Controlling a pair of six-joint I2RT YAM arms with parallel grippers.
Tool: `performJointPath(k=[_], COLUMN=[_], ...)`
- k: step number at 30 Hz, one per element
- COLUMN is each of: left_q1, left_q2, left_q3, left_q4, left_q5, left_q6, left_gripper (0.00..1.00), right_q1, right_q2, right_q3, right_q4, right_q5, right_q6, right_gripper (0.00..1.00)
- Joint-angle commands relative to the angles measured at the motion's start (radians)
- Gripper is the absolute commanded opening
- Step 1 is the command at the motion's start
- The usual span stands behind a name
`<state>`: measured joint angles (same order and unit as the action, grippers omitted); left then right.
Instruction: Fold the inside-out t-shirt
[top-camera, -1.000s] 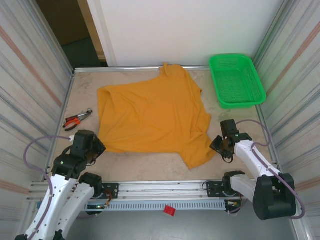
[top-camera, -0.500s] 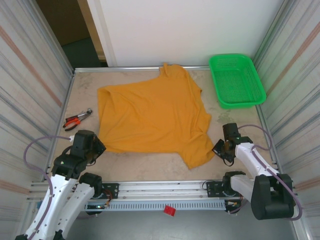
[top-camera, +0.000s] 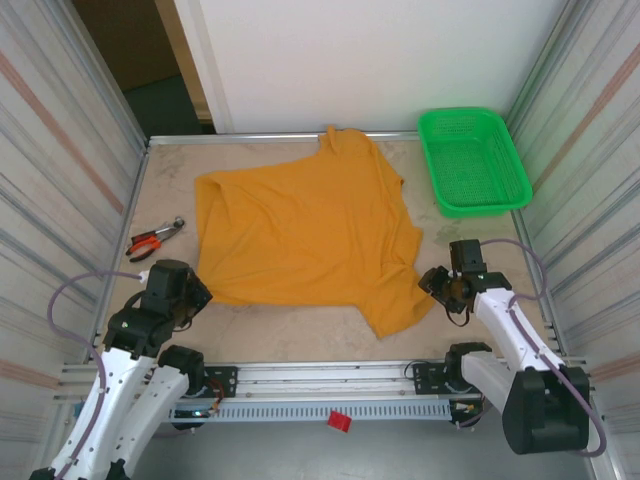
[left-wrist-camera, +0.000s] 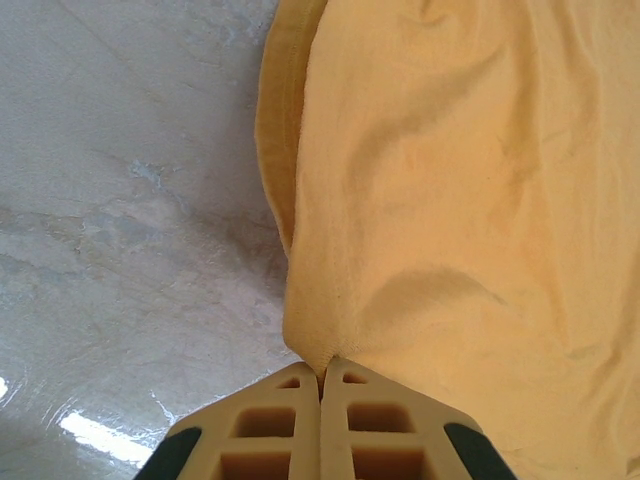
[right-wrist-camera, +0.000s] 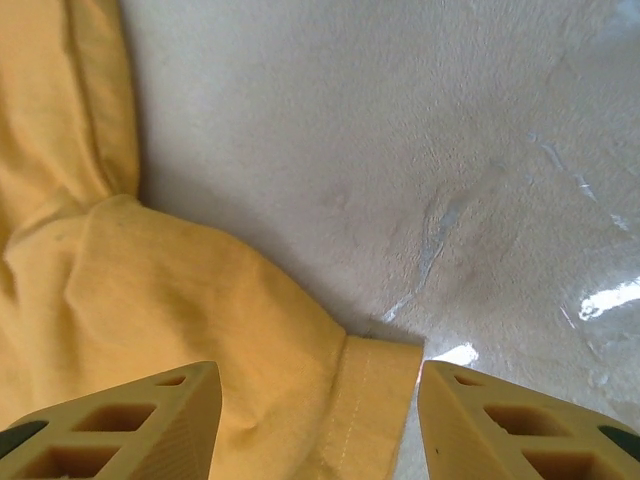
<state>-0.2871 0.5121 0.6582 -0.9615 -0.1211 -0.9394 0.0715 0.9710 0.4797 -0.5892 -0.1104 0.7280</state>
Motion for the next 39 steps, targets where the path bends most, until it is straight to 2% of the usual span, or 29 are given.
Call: performJointPath(k=[1, 3, 8, 10, 12, 13, 17, 20, 22, 25, 29, 33, 39], left_q1=[0.009, 0.009, 0.011, 0.011, 0.011, 0.011, 0.012, 0.033, 0.075, 0.180, 0.345, 0.360, 0.362], left_q2=[0.005, 0.005, 0.002, -0.001, -0.007, -0.009, -0.004, 0.029, 0.071, 0.151, 0.287, 0.420, 0.497], left_q3=[0.011, 0.009, 0.008, 0.008, 0.008, 0.006, 0.012, 0.054, 0.111, 0.219, 0.404, 0.671, 0.974], left_q4=[0.016, 0.020, 0.016, 0.014, 0.013, 0.013, 0.031, 0.074, 0.097, 0.162, 0.238, 0.246, 0.344], left_q5=[0.000, 0.001, 0.000, -0.002, -0.002, -0.003, -0.005, 0.003, 0.029, 0.128, 0.298, 0.303, 0.311], left_q6=[0.003, 0.001, -0.001, -0.004, -0.008, -0.010, -0.008, 0.037, 0.093, 0.172, 0.249, 0.319, 0.256], left_gripper=[0.00, 0.00, 0.00, 0.00, 0.00, 0.00, 0.00, 0.00, 0.00, 0.00, 0.00, 0.00, 0.00], right_q1=[-0.007, -0.006, 0.006, 0.022, 0.027, 0.025, 0.010, -0.012, -0.027, -0.042, -0.058, -0.080, -0.116], right_q2=[0.066, 0.105, 0.145, 0.117, 0.074, 0.049, -0.067, -0.131, -0.136, -0.101, -0.030, 0.011, 0.012], right_q3=[-0.031, -0.040, -0.062, -0.078, -0.093, -0.095, -0.029, 0.120, 0.240, 0.432, 0.692, 0.927, 1.223], right_q4=[0.065, 0.099, 0.141, 0.133, 0.117, 0.101, 0.004, -0.085, -0.133, -0.165, -0.162, -0.133, -0.051], right_q5=[-0.019, -0.034, -0.084, -0.077, -0.071, -0.066, -0.058, -0.048, -0.043, -0.060, -0.088, -0.115, -0.115], right_q6=[-0.002, 0.001, 0.025, 0.042, 0.056, 0.059, 0.053, 0.025, -0.005, -0.048, -0.097, -0.113, -0.099], right_gripper=[0.51, 0.48, 0.34, 0.23, 0.06, 0.00, 0.00, 0.00, 0.00, 0.00, 0.00, 0.00, 0.00])
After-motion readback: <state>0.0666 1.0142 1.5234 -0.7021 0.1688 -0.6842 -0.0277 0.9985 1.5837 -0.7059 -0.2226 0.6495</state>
